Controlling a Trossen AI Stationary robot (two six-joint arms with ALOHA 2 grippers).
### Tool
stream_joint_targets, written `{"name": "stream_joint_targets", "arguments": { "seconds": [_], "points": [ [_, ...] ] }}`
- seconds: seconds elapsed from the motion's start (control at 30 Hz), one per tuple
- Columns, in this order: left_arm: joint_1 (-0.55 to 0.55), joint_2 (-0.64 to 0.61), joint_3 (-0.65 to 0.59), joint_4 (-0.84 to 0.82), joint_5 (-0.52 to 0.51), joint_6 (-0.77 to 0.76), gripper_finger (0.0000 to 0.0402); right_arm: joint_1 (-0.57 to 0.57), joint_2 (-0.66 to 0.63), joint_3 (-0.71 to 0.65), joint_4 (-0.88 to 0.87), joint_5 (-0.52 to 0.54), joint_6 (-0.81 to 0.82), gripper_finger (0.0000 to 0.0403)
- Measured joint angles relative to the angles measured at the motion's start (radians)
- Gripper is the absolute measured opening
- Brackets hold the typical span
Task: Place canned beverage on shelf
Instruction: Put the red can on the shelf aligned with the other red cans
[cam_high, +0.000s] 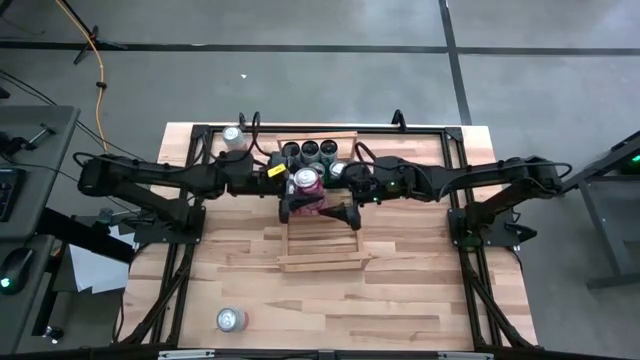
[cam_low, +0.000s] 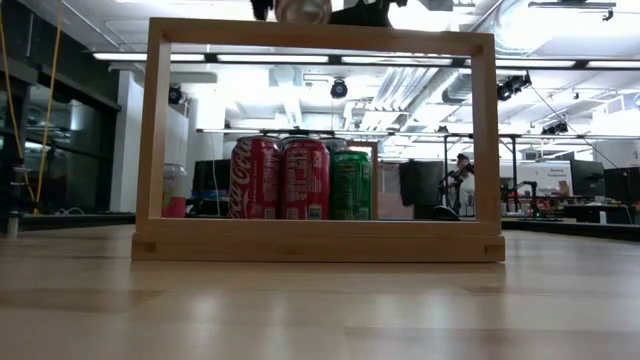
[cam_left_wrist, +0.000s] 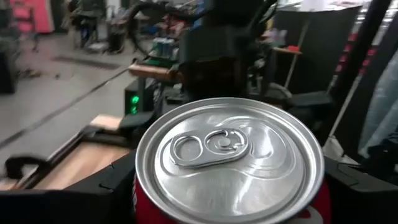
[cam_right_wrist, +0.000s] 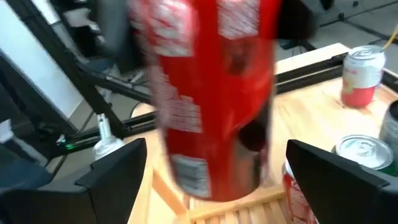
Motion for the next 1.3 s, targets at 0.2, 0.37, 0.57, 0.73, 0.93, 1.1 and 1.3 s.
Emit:
{"name": "stream_joint_targets", "arguments": {
  "seconds": [0.2,0.37,0.57,0.73,0.93,1.1,1.3],
  "points": [
    [0.0,0.021,0.005,0.024,0.012,0.022,0.0281,0.0,0.001,0.0,0.041,0.02,-0.018,0.0371],
    [0.0,0.036,0.006,0.058,0.031,0.036,0.0281,0.0,0.002,0.0,0.057,0.016,-0.019,0.0371],
    [0.0,0.08,0.006,0.091,0.059,0.025,0.0281,0.0,0.002,0.0,0.062,-0.013,-0.019,0.0371],
    [0.0,0.093,0.006,0.114,0.06,0.011,0.0281,0.0,0.002,0.0,0.059,-0.027,-0.018,0.037],
    [0.001,0.093,0.006,0.172,0.061,0.019,0.0281,0.0,0.002,0.0,0.041,-0.044,-0.019,0.0363],
    [0.001,0.093,0.006,0.156,0.081,0.014,0.0281,0.0,0.002,0.0,0.057,-0.053,0.002,0.0344],
    [0.0,0.093,0.006,0.154,0.081,0.008,0.0281,0.002,0.002,0.0,0.055,-0.057,0.008,0.0286]
  ]
}}
